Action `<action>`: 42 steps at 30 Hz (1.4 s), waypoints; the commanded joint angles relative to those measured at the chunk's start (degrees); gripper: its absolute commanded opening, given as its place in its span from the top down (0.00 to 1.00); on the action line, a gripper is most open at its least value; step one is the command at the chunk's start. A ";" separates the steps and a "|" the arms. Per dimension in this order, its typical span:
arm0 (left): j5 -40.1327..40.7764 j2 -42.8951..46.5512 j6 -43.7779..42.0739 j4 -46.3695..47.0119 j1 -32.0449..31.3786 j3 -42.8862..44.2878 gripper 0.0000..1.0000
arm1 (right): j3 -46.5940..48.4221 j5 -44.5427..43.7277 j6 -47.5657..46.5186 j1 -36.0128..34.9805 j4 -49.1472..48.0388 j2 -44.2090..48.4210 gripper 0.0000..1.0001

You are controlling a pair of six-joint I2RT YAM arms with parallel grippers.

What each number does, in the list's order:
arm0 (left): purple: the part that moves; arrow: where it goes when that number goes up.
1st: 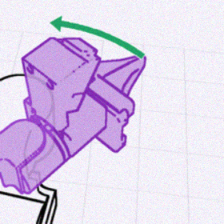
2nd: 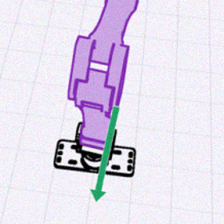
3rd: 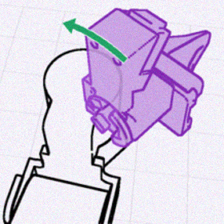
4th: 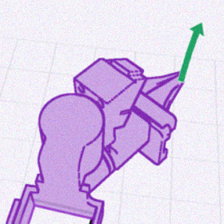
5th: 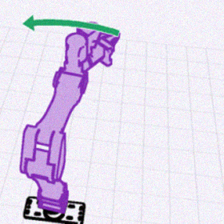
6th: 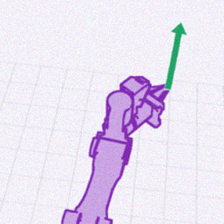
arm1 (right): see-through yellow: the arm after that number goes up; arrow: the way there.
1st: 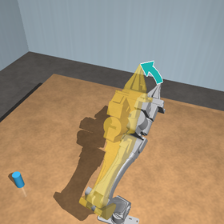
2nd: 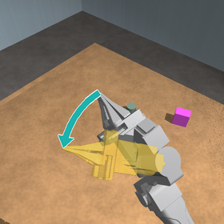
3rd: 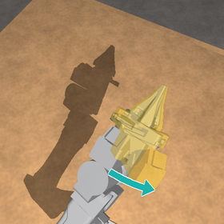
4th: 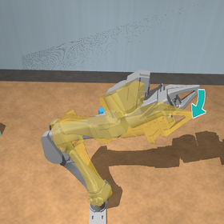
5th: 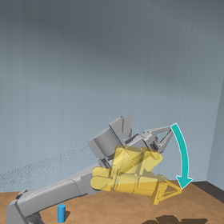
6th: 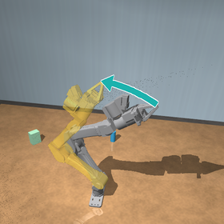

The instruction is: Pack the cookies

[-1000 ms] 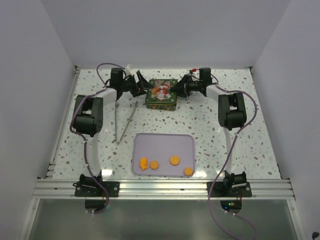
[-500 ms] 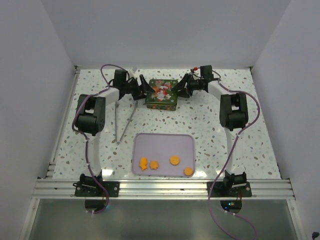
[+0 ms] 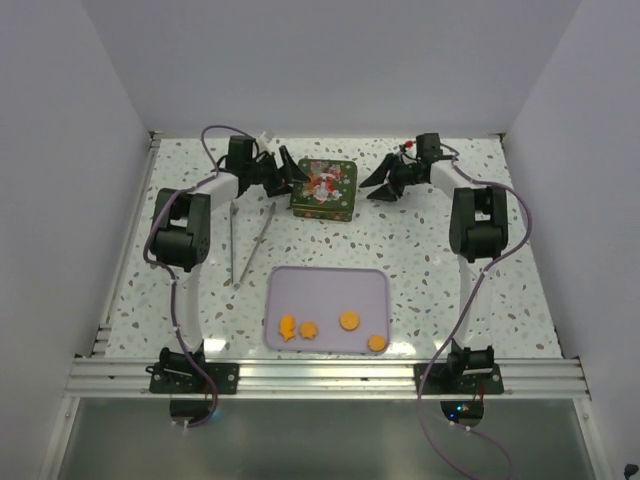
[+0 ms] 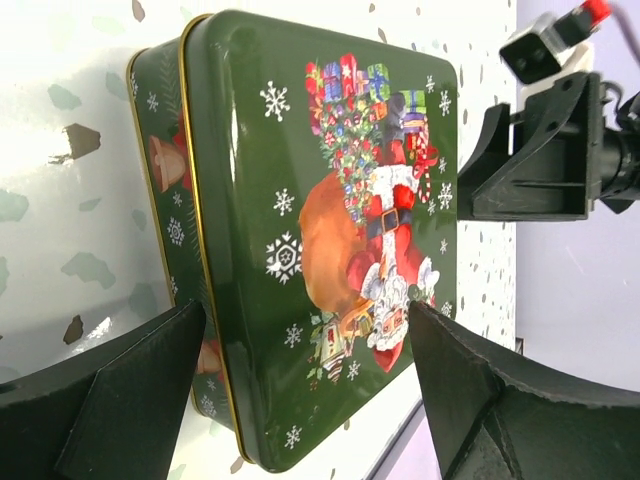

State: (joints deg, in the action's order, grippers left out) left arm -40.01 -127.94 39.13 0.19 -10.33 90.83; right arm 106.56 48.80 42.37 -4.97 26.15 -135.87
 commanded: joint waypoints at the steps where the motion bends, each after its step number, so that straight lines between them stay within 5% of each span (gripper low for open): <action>1: 0.28 -0.38 -1.96 -0.10 -0.57 3.04 0.12 | -3.90 -2.65 0.43 1.72 -1.18 6.41 0.49; 5: 0.37 -0.56 -2.13 -2.29 -0.75 3.57 0.12 | -8.38 -2.56 3.77 1.98 -5.31 6.59 0.53; 9: 0.63 -0.73 -2.31 -3.08 -0.92 4.53 0.12 | -13.31 -2.65 10.52 1.72 -14.53 6.41 0.69; 14: 1.07 -1.26 -2.57 -4.67 -1.36 5.85 0.12 | -12.53 -3.62 10.80 0.32 -14.73 4.13 0.83; 42: 16.27 -3.28 -9.16 -26.37 -4.88 19.39 0.13 | -10.76 -2.30 12.91 -5.48 -16.92 1.22 0.90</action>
State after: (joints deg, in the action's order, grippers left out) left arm -25.19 -130.76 31.92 -23.29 -14.20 107.50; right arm 93.49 45.56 54.48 -9.28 11.05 -134.72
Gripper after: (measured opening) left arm 0.873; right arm 0.105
